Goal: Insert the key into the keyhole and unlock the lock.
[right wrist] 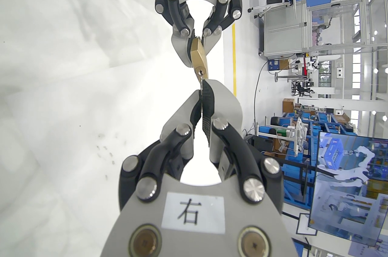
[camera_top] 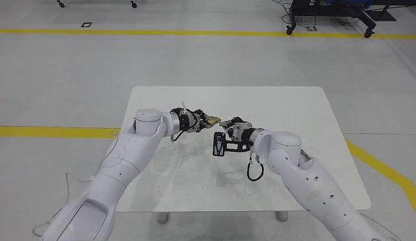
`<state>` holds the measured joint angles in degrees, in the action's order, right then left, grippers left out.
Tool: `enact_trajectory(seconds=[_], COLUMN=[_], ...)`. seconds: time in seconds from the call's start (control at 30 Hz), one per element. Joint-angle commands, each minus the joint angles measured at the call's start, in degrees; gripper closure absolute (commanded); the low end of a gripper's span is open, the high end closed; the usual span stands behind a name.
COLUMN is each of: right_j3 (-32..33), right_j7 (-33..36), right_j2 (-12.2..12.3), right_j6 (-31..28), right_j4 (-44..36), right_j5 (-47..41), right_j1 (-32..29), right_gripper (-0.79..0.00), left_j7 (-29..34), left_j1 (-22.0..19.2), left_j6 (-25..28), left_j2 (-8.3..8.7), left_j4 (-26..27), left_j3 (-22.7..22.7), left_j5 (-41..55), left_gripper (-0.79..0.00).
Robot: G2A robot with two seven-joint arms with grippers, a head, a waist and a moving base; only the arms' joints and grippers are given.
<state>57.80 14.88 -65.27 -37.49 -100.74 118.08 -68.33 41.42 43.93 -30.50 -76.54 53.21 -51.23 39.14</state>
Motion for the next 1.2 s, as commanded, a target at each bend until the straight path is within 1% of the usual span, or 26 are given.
enact_trajectory(seconds=[0.0,0.6,1.17], right_j3=[-0.22,-0.58,-1.72], right_j7=[-0.17,-1.43,0.61], right_j2=[-0.04,0.08,-0.51], right_j6=[-0.16,-0.13,-1.09], right_j4=[-0.03,-1.24,-0.06], right_j5=[0.19,3.84,4.07], right_j1=[0.15,-0.6,0.62], right_gripper=[0.0,0.0,0.0], left_j7=[-0.03,-0.27,0.27], left_j1=[-0.03,-0.26,-0.24], left_j6=[-0.19,-0.76,-0.82], left_j2=[-0.04,-0.42,-0.6], left_j4=[-0.06,-0.56,-0.73], left_j3=[-0.01,-0.14,-0.39], left_j5=[-0.09,-0.67,-1.38], left_gripper=[0.0,0.0,0.0])
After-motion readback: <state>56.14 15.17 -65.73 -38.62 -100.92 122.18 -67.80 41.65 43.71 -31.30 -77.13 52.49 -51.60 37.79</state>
